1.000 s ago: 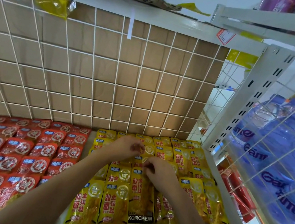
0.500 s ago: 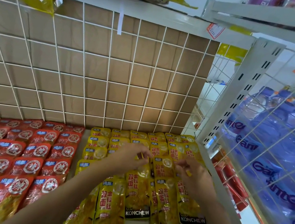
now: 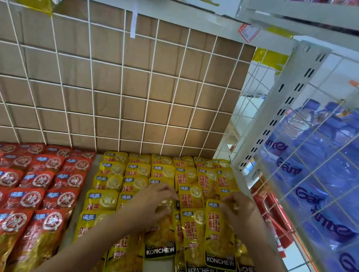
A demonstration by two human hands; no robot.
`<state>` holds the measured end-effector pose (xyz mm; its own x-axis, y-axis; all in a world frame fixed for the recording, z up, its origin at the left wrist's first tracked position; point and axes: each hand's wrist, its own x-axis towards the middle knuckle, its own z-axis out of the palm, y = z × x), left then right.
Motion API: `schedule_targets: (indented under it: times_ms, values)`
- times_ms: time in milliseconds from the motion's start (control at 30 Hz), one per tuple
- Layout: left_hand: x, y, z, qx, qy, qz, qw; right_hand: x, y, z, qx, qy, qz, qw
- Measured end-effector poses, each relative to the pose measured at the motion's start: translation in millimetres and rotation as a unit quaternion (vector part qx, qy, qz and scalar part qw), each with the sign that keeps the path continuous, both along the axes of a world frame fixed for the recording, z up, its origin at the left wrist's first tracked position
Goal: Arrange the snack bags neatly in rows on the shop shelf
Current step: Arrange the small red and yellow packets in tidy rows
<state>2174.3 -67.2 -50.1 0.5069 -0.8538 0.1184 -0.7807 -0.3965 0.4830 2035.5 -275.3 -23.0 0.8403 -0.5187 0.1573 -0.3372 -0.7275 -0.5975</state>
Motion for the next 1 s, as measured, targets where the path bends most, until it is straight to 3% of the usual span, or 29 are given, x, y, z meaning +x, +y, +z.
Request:
schedule_targets:
  times_ms: [133, 333, 467, 767, 1000]
  values:
    - [-1, 5, 0, 0.007, 0.003, 0.038, 0.999, 1, 4, 14, 0.114, -0.037, 0.025, 0.993]
    - [-1, 10, 1, 0.009, 0.022, 0.037, 0.999, 12, 47, 13, 0.146, -0.046, 0.061, 0.986]
    - [6, 14, -2, -0.021, 0.032, 0.051, 0.998, 24, 82, -7, 0.105, 0.027, 0.075, 0.991]
    - [12, 40, 9, -0.082, 0.082, 0.104, 0.988, 43, 107, -17, -0.04, 0.035, 0.101, 0.994]
    - [9, 44, 5, -0.055, 0.06, 0.091, 0.993, 44, 107, -22, -0.071, 0.043, 0.117, 0.99]
